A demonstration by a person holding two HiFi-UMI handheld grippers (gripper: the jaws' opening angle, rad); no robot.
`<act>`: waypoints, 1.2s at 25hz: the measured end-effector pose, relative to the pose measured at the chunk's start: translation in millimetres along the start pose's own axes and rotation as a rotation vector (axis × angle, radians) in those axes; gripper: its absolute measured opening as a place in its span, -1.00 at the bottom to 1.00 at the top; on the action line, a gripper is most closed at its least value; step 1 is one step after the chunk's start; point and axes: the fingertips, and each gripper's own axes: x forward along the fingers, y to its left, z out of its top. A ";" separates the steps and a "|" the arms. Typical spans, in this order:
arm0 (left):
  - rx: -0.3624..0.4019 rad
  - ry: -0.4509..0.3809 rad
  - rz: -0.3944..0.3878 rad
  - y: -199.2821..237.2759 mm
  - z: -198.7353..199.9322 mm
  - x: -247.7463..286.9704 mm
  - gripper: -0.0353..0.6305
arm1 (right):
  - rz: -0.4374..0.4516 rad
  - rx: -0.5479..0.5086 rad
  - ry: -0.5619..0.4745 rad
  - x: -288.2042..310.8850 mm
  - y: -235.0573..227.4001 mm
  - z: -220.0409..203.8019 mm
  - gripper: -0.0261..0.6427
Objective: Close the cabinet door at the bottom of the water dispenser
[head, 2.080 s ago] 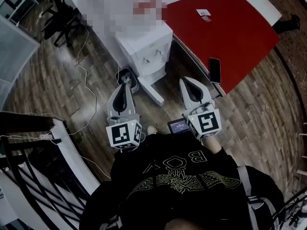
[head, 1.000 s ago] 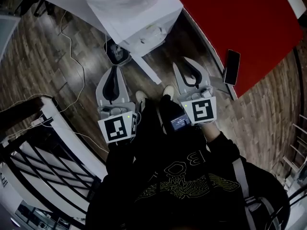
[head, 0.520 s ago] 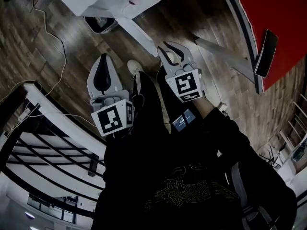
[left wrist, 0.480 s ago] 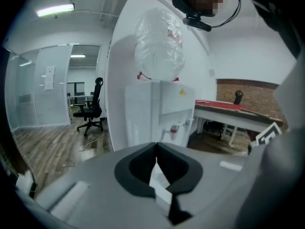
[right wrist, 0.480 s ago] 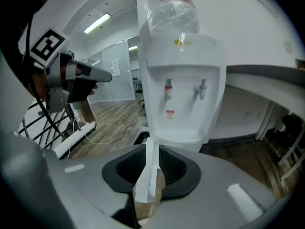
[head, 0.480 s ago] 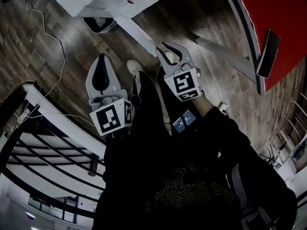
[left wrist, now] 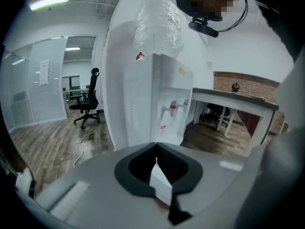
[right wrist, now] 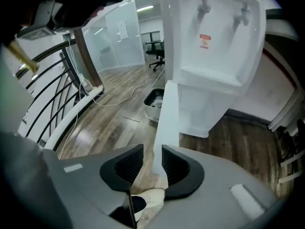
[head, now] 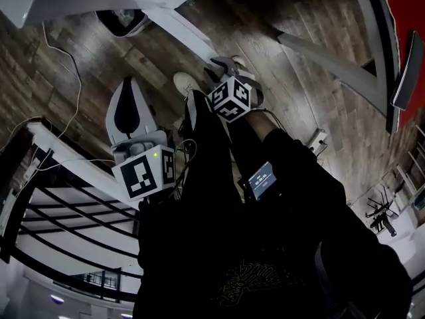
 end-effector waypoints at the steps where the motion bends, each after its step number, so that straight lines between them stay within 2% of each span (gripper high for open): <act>1: -0.002 0.007 -0.001 0.9 -3.1 -0.5 -0.87 | -0.002 -0.009 0.022 4.6 3.1 -4.1 -0.56; 5: -0.012 0.015 -0.007 0.5 -3.7 -0.2 -0.87 | -0.039 -0.007 0.062 8.0 -1.8 -12.3 -0.62; 8: -0.016 0.005 -0.009 -0.1 0.9 4.3 -0.87 | -0.068 -0.033 0.066 8.0 -14.2 -12.1 -0.75; 11: -0.028 0.000 -0.011 -1.4 3.2 8.1 -0.87 | -0.102 -0.036 0.070 6.1 -34.2 -16.0 -0.75; 18: -0.074 0.008 -0.019 1.9 2.5 9.0 -0.87 | -0.221 -0.066 0.089 2.9 -120.0 -15.7 -0.72; 21: -0.070 0.025 -0.024 -2.6 0.6 12.4 -0.87 | -0.268 -0.039 0.088 1.6 -161.6 -9.5 -0.73; 25: -0.068 0.030 -0.030 -3.9 4.1 21.1 -0.87 | -0.340 0.007 0.077 8.0 -217.7 9.9 -0.73; 30: -0.093 0.036 -0.033 -2.1 12.3 31.1 -0.87 | -0.355 0.008 0.049 24.9 -269.7 44.9 -0.78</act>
